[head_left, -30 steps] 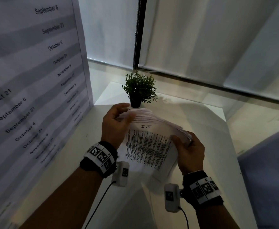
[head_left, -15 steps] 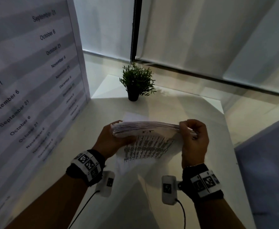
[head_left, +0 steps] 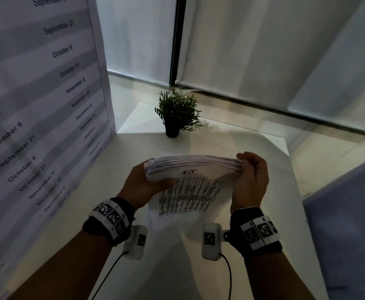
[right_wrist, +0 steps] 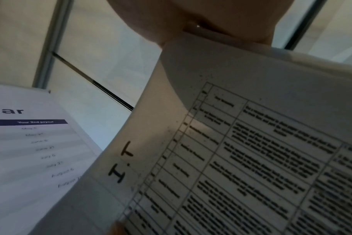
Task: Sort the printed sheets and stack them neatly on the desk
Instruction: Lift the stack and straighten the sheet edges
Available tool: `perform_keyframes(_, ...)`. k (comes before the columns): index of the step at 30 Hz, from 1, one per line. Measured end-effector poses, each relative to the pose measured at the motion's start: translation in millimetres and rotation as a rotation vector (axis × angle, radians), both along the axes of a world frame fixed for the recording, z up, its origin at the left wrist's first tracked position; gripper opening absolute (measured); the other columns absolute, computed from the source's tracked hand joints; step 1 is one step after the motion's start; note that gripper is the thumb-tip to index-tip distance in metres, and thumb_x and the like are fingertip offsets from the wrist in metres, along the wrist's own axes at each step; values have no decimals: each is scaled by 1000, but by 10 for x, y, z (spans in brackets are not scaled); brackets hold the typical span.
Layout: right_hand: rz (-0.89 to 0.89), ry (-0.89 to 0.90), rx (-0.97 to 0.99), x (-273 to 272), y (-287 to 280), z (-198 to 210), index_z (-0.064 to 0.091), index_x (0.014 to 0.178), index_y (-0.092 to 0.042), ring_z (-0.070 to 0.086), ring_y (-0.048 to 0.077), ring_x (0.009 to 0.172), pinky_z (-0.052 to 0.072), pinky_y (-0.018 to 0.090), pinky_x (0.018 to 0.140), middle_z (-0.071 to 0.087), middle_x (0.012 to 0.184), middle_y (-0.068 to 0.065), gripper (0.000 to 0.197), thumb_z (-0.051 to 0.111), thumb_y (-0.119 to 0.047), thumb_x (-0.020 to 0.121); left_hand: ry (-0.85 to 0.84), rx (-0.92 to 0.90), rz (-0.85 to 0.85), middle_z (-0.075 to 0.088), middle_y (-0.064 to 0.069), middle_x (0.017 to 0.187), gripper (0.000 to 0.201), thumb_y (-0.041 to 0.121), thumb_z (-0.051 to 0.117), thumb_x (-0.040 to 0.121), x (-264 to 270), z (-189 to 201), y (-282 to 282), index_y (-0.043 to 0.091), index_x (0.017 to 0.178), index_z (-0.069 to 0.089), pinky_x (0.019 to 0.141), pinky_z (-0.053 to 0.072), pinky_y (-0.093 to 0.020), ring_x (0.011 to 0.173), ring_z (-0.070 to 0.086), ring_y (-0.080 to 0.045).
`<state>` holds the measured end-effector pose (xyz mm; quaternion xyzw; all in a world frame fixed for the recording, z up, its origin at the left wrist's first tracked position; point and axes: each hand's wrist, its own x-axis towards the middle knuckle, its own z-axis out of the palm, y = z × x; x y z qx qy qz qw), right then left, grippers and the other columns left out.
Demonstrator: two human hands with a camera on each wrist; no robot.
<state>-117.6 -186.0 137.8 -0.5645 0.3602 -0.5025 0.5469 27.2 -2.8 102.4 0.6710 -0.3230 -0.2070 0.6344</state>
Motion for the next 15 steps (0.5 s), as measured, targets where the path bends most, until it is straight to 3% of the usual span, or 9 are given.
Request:
perform_keyframes(2, 44, 45, -1, 11, 13, 20, 62, 103, -18, 57, -12, 81, 44, 7, 75, 64, 94, -12, 12, 63, -19, 91, -16, 14, -21, 74, 0, 104, 38, 21, 82, 72, 7, -8, -2, 27, 108, 71, 84, 59, -35, 95, 70, -13)
perform_keyframes(4, 34, 72, -16, 9, -19, -18, 61, 105, -20, 56, -15, 77, 45, 6, 73, 63, 94, -12, 13, 62, -18, 92, -8, 6, -8, 73, -4, 104, 39, 24, 83, 72, 24, -26, -5, 23, 109, 72, 85, 58, -41, 97, 70, -18)
perform_keyframes(9, 37, 78, -42, 2, -30, -22, 59, 112, -23, 59, -4, 87, 45, 10, 76, 65, 98, -11, 18, 59, -26, 94, -42, 15, 10, 74, -7, 101, 35, 20, 83, 73, 38, -42, 5, 19, 107, 73, 83, 58, -44, 93, 71, -20)
perform_keyframes(12, -18, 65, -19, -20, -58, -23, 60, 113, -24, 57, -6, 91, 40, 13, 78, 62, 96, -17, 18, 55, -27, 96, -26, 15, 17, 73, -8, 101, 33, 17, 81, 74, 34, -39, 6, 19, 107, 73, 84, 58, -44, 93, 71, -19)
perform_keyframes(13, 29, 45, -6, -42, -63, -25, 58, 117, -26, 58, -8, 92, 42, 13, 79, 63, 98, -17, 24, 58, -32, 94, -12, 17, 27, 74, -7, 102, 33, 19, 80, 76, 27, -48, 7, 19, 108, 73, 85, 58, -43, 94, 71, -18)
perform_keyframes(15, 190, 71, -3, -82, -60, -110, 49, 128, -29, 62, -6, 94, 49, 12, 78, 64, 106, -14, 55, 75, -31, 80, 19, 25, 65, 75, 1, 102, 33, 32, 79, 76, 18, -62, -1, 26, 108, 72, 87, 57, -42, 95, 70, -14)
